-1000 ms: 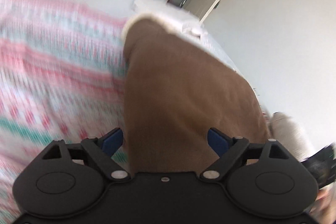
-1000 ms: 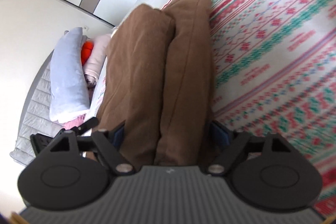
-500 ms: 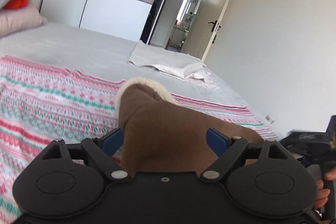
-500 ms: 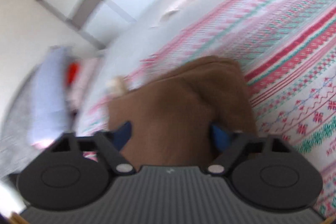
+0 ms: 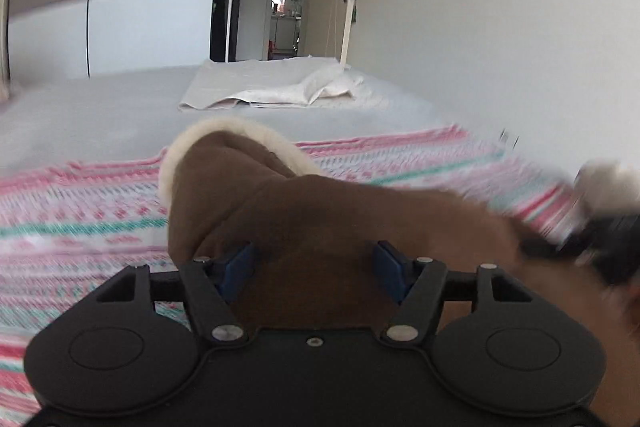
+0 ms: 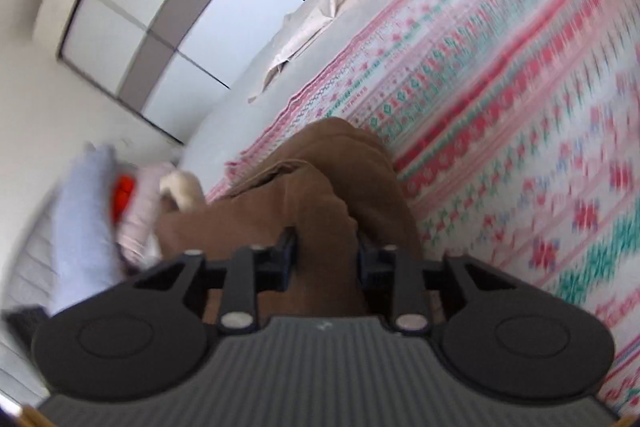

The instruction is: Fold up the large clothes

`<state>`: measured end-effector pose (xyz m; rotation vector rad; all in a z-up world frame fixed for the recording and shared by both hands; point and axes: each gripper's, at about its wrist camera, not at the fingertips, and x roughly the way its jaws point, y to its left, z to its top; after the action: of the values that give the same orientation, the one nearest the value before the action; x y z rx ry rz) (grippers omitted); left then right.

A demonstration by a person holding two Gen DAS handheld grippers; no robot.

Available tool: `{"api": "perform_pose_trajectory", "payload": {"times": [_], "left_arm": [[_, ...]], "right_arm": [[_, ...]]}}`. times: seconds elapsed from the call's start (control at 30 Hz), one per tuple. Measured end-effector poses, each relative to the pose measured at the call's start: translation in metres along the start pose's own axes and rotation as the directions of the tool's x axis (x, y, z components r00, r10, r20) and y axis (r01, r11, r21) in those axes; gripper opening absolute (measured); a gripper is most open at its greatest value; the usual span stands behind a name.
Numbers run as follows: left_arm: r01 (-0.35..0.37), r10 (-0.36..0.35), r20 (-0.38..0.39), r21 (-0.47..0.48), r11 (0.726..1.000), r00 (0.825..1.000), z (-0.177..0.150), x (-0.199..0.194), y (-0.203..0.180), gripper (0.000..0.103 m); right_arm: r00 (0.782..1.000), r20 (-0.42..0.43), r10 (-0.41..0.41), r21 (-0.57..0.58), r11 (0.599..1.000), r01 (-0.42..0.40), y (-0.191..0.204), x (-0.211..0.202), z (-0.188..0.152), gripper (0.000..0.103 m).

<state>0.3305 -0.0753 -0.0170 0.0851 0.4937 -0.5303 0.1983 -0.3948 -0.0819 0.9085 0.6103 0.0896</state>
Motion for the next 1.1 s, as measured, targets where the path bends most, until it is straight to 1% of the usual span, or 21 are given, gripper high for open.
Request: {"api": "perform_pose_trajectory", "payload": {"times": [0.03, 0.07, 0.13, 0.2, 0.23, 0.33, 0.4, 0.43, 0.47, 0.5, 0.53, 0.57, 0.63, 0.67, 0.7, 0.77, 0.8, 0.87, 0.97, 1.03, 1.1], "left_arm": [[-0.006, 0.006, 0.012, 0.028, 1.0, 1.0, 0.001, -0.004, -0.001, 0.064], [-0.003, 0.002, 0.024, 0.04, 0.999, 1.0, 0.004, -0.01, 0.0, 0.064], [-0.01, 0.007, 0.061, 0.062, 0.998, 0.998, 0.008, -0.018, 0.001, 0.064], [-0.018, 0.011, 0.073, 0.096, 0.995, 0.997, 0.013, -0.017, -0.002, 0.063], [-0.022, 0.014, 0.066, 0.118, 0.993, 0.998, 0.016, -0.013, -0.005, 0.055], [-0.045, 0.042, 0.024, 0.163, 0.986, 0.999, 0.022, 0.007, -0.012, 0.051], [-0.09, 0.092, -0.001, 0.188, 0.978, 0.996, 0.023, 0.024, -0.012, 0.051], [-0.12, 0.124, -0.006, 0.21, 0.97, 0.992, 0.02, 0.034, -0.012, 0.051], [-0.154, 0.162, -0.013, 0.234, 0.96, 0.987, 0.018, 0.044, -0.011, 0.051], [-0.169, 0.18, -0.027, 0.232, 0.958, 0.983, 0.017, 0.053, -0.009, 0.052], [-0.18, 0.192, -0.04, 0.204, 0.962, 0.981, 0.017, 0.057, -0.006, 0.054], [-0.189, 0.201, -0.034, 0.208, 0.96, 0.979, 0.019, 0.055, -0.008, 0.054], [-0.215, 0.22, 0.007, 0.241, 0.946, 0.975, 0.019, 0.039, -0.015, 0.054], [-0.224, 0.224, 0.025, 0.238, 0.945, 0.974, 0.019, 0.026, -0.016, 0.054], [-0.218, 0.217, 0.03, 0.226, 0.95, 0.976, 0.018, 0.011, -0.016, 0.054], [-0.176, 0.172, 0.04, 0.173, 0.969, 0.984, 0.014, -0.023, -0.014, 0.054], [-0.155, 0.15, 0.047, 0.148, 0.977, 0.988, 0.009, -0.04, -0.013, 0.054], [-0.125, 0.119, 0.061, 0.105, 0.987, 0.991, -0.001, -0.073, -0.012, 0.054], [-0.057, 0.052, 0.082, 0.067, 0.996, 0.995, -0.02, -0.119, -0.017, 0.054], [-0.01, 0.005, 0.103, 0.054, 0.998, 0.995, -0.03, -0.142, -0.025, 0.051], [0.056, -0.062, 0.118, 0.051, 0.997, 0.991, -0.038, -0.156, -0.035, 0.052]], "right_arm": [[1.0, 0.007, -0.002, -0.005, 1.0, 0.002, 0.005, -0.006, 0.002, 0.037], [0.999, 0.037, -0.023, -0.049, 0.999, 0.025, 0.016, -0.014, 0.004, 0.041], [0.99, 0.125, -0.059, -0.162, 0.984, 0.079, 0.044, -0.036, 0.005, 0.042], [0.987, 0.159, -0.035, -0.24, 0.968, 0.073, 0.072, -0.046, 0.002, 0.042], [0.986, 0.164, -0.027, -0.277, 0.958, 0.072, 0.086, -0.047, -0.002, 0.042], [0.987, 0.154, -0.055, -0.38, 0.918, 0.11, 0.117, -0.03, -0.014, 0.042], [0.978, 0.149, -0.143, -0.415, 0.889, 0.194, 0.117, -0.002, -0.021, 0.04], [0.966, 0.155, -0.208, -0.431, 0.866, 0.255, 0.114, 0.013, -0.024, 0.032], [0.956, 0.15, -0.252, -0.435, 0.851, 0.292, 0.106, 0.027, -0.026, 0.017], [0.949, 0.14, -0.282, -0.422, 0.85, 0.314, 0.096, 0.038, -0.028, 0.012], [0.952, 0.13, -0.279, -0.391, 0.867, 0.308, 0.087, 0.044, -0.027, 0.012], [0.955, 0.128, -0.268, -0.363, 0.883, 0.296, 0.082, 0.043, -0.026, 0.012], [0.959, 0.127, -0.253, -0.356, 0.891, 0.282, 0.086, 0.03, -0.026, 0.012], [0.964, 0.121, -0.236, -0.36, 0.895, 0.264, 0.09, 0.02, -0.026, 0.017], [0.971, 0.109, -0.212, -0.365, 0.9, 0.237, 0.092, 0.008, -0.026, 0.021], [0.983, 0.089, -0.162, -0.361, 0.915, 0.183, 0.095, -0.018, -0.025, 0.054], [0.985, 0.089, -0.147, -0.354, 0.92, 0.169, 0.098, -0.034, -0.028, 0.058], [0.988, 0.085, -0.127, -0.353, 0.924, 0.149, 0.102, -0.059, -0.035, 0.06], [0.987, 0.088, -0.137, -0.318, 0.935, 0.158, 0.102, -0.096, -0.054, 0.061], [0.989, 0.09, -0.115, -0.322, 0.937, 0.138, 0.105, -0.113, -0.069, 0.061], [0.991, 0.093, -0.098, -0.359, 0.925, 0.125, 0.114, -0.122, -0.086, 0.061]]}}
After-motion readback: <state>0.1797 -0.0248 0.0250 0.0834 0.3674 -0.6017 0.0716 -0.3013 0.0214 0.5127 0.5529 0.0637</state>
